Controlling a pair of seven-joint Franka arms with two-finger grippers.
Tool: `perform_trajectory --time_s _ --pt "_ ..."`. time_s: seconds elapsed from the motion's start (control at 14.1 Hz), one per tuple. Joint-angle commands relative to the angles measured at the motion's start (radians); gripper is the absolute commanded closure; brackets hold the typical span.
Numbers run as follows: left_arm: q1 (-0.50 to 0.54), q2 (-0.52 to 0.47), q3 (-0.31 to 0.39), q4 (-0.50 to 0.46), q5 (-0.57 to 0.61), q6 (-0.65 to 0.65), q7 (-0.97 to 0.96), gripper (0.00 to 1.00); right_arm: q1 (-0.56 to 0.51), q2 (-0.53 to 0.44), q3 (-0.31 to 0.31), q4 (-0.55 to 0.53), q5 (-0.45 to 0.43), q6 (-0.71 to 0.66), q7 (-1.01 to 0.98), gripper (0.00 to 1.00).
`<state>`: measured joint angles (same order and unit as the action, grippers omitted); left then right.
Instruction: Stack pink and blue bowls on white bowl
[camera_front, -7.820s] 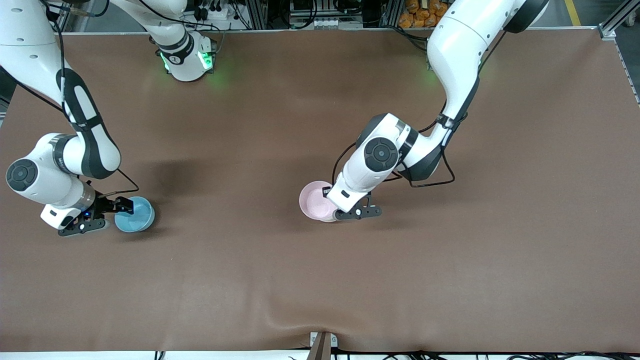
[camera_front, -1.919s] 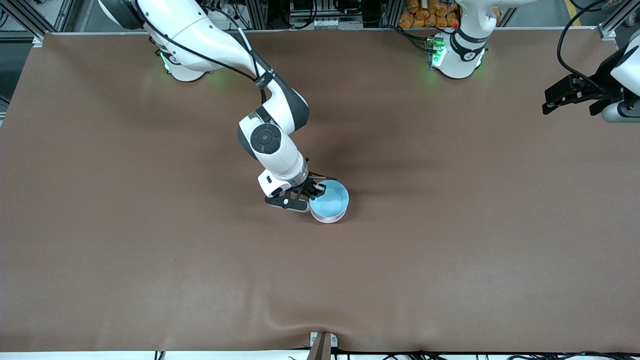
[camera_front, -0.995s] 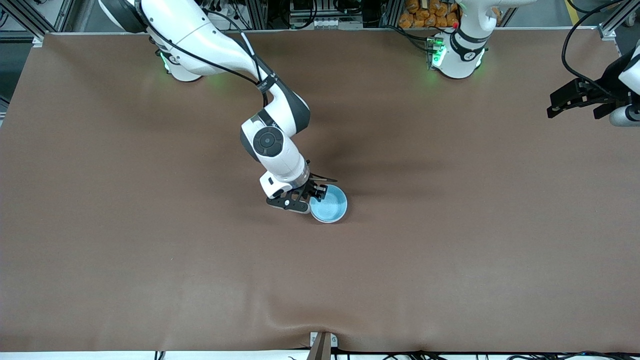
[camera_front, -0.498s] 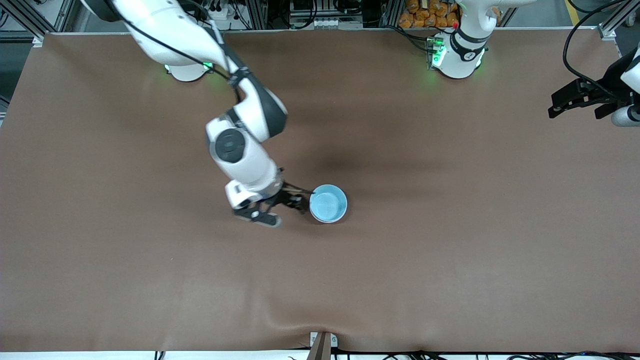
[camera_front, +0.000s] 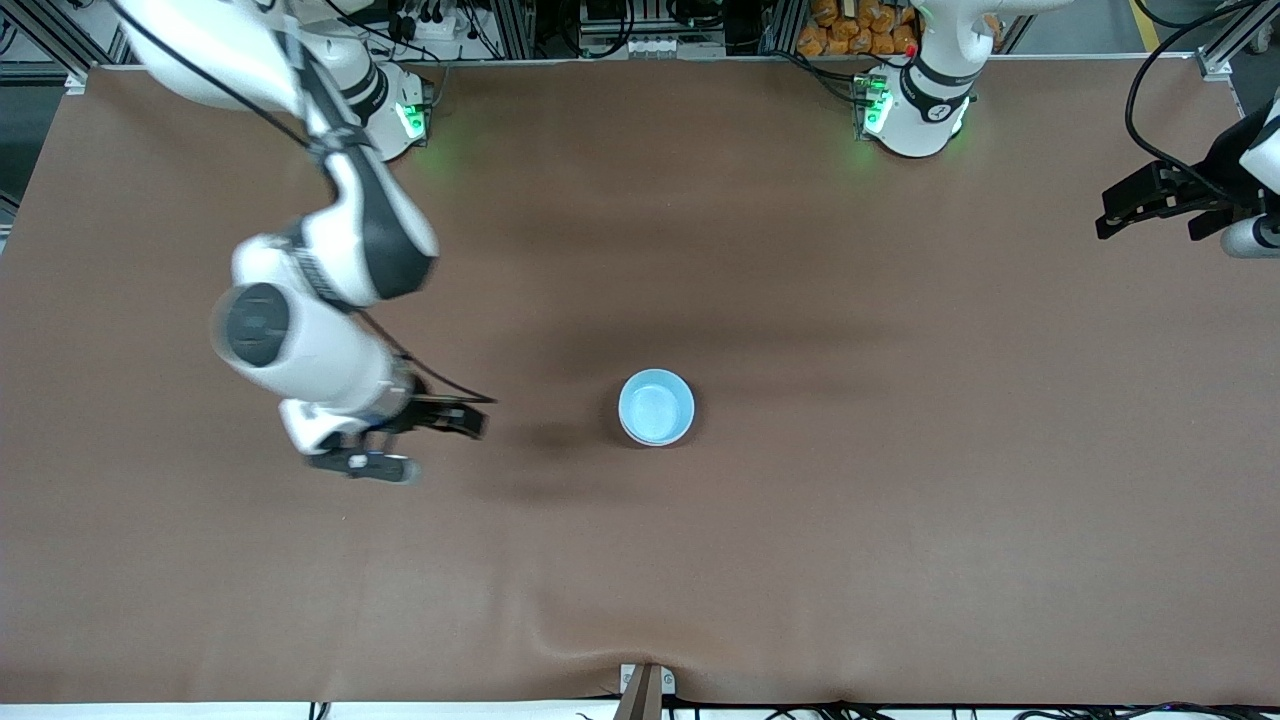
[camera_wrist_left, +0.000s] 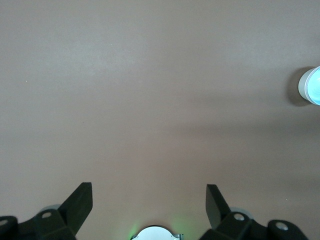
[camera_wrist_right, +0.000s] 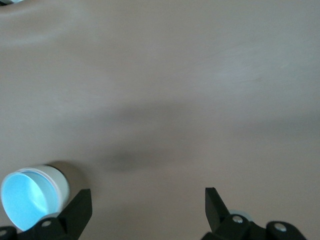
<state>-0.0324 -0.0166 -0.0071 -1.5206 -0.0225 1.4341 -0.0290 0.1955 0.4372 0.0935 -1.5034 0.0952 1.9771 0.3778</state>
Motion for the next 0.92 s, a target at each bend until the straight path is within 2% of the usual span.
perform_trajectory --time_s 0.0,0.21,0.43,0.64,0.85 --pt "0.005 0.001 -0.005 0.01 0.0 0.005 0.018 0.0 -0.154 -0.135 0.022 -0.055 -0.002 -0.102 -0.208 0.0" --pt "0.005 -0.002 -0.007 0.011 0.0 0.005 0.021 0.0 -0.257 -0.231 0.022 -0.054 -0.002 -0.249 -0.345 0.0" --pt "0.003 -0.002 -0.008 0.011 0.001 0.005 0.023 0.0 -0.318 -0.3 0.005 -0.052 -0.002 -0.293 -0.503 0.0" --pt "0.005 -0.002 -0.008 0.011 0.001 0.005 0.024 0.0 -0.3 -0.347 -0.057 -0.044 -0.003 -0.385 -0.513 0.0" --pt "-0.001 0.0 -0.01 0.011 0.001 0.005 0.031 0.0 -0.295 -0.368 -0.072 -0.04 -0.012 -0.434 -0.514 0.0"
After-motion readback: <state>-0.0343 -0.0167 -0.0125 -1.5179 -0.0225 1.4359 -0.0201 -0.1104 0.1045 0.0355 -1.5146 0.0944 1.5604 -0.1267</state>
